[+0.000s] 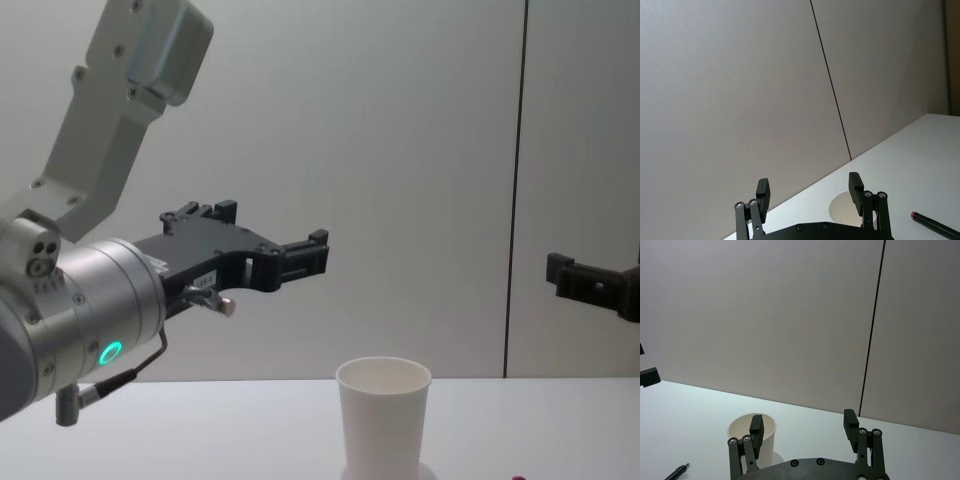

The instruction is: Place the pen into the pen holder.

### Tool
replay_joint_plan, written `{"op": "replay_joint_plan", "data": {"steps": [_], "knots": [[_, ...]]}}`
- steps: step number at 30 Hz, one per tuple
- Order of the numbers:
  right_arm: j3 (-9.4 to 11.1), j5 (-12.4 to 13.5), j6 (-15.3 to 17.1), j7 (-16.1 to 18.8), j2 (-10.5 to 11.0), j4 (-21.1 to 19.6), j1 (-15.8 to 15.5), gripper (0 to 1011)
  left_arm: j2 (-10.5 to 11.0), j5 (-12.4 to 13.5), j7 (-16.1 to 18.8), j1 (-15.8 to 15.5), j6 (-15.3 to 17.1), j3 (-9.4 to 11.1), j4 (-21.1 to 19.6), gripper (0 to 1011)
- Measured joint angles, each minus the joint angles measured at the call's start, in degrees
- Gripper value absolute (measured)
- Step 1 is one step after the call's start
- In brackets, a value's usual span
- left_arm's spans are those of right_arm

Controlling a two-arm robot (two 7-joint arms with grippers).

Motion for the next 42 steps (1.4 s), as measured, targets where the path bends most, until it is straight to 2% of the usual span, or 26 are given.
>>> {"op": "replay_joint_plan", "data": {"steps": [30,36,42], "knots": [[0.11,0.00,0.31,-0.01,-0.03,0.00,0.18,1002,0.00,0.00,0.00,0.00,0.00,0.00,0.00,1004],[0.45,-0.09,2.79,-1.06,-0.21,0.05,1.01,1002,0.00,0.00,0.00,0.00,0.00,0.00,0.00,1004],[0.91,-0.36,6.89,-2.58,-0.62,0.67,2.44,1002,0.00,0.00,0.00,0.00,0.00,0.00,0.00,1004]]}}
